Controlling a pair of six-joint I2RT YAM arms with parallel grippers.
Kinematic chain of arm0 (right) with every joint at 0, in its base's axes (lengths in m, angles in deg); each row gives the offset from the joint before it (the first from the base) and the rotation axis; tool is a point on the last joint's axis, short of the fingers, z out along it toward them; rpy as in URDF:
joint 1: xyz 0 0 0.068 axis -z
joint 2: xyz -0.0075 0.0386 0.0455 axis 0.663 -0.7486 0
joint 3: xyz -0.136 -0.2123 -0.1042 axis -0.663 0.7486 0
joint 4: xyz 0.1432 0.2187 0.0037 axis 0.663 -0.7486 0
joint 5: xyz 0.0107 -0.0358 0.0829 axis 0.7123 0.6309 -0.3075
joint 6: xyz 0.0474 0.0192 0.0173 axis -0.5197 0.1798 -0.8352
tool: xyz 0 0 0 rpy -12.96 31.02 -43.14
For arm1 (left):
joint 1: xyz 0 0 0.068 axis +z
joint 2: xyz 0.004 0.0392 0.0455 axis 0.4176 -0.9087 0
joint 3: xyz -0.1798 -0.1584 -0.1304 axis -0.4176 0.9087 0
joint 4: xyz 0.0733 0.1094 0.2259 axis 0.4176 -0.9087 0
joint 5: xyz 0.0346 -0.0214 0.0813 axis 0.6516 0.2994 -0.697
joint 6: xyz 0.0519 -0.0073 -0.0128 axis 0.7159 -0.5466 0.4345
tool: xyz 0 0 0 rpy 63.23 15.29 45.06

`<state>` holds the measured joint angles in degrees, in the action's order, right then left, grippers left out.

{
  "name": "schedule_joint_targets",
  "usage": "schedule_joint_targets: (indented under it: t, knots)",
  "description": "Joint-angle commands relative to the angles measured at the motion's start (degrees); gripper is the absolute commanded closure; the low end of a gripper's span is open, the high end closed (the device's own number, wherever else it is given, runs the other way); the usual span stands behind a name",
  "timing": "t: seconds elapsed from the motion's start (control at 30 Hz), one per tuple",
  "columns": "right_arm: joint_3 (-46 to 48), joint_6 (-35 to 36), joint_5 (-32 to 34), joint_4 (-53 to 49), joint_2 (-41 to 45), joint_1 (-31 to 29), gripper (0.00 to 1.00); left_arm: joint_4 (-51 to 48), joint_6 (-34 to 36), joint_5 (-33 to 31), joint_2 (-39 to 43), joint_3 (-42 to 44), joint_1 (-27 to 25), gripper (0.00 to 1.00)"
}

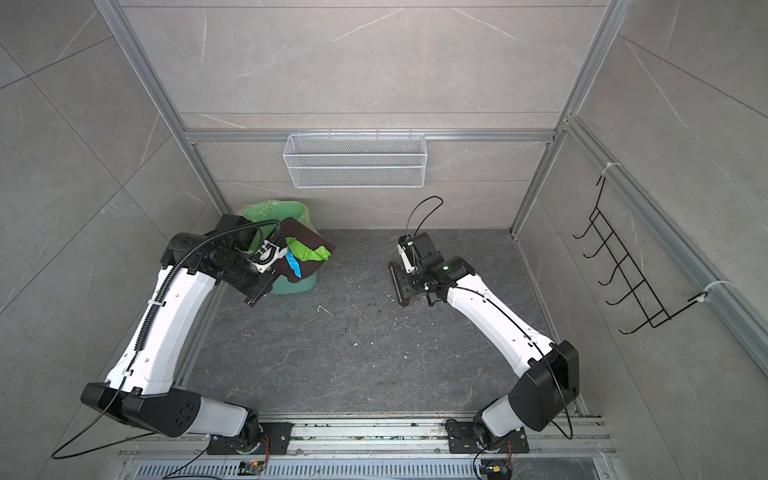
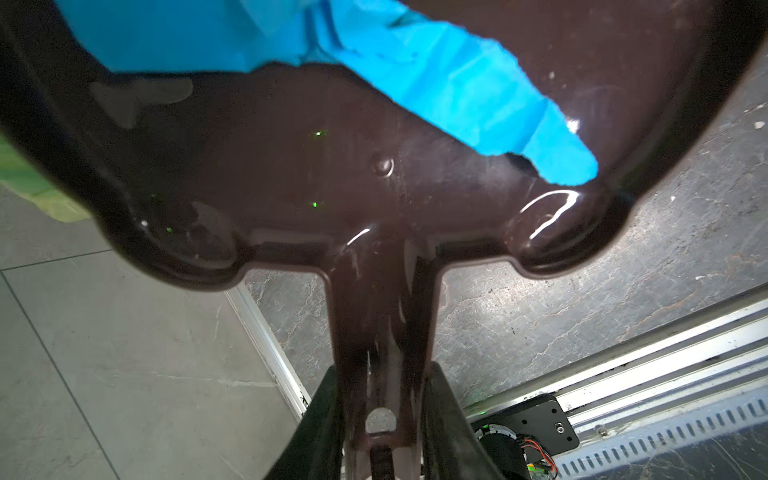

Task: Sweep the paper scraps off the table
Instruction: 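Carry the dustpan over the bin with the left gripper while the right draws back, then tip the dustpan with the left gripper to dump scraps into the bin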

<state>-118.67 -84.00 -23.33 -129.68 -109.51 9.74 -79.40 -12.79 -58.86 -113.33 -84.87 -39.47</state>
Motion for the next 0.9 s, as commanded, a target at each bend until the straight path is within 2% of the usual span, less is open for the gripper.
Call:
schedule_joint_targets:
  t: [0.0,0.23,0.5,0.87]
  knots:
    - [0.59,-1.94,-2.7,4.91,1.7,0.16,1.0,-3.67,1.03,-1.57,-2.34,-5.75,1.69,1.0]
    - [0.81,-1.73,-4.2,5.18,1.78,0.24,1.0,-4.68,2.01,-3.98,-7.11,-16.05,6.06,1.0]
    - [2.27,-0.89,-4.75,4.94,3.45,0.17,1.0,-2.74,2.91,-7.38,-12.54,-23.37,10.49,1.0]
    - [2.22,-0.62,-5.77,4.77,3.23,0.15,1.0,1.65,3.62,-14.67,-14.98,-22.39,13.59,1.0]
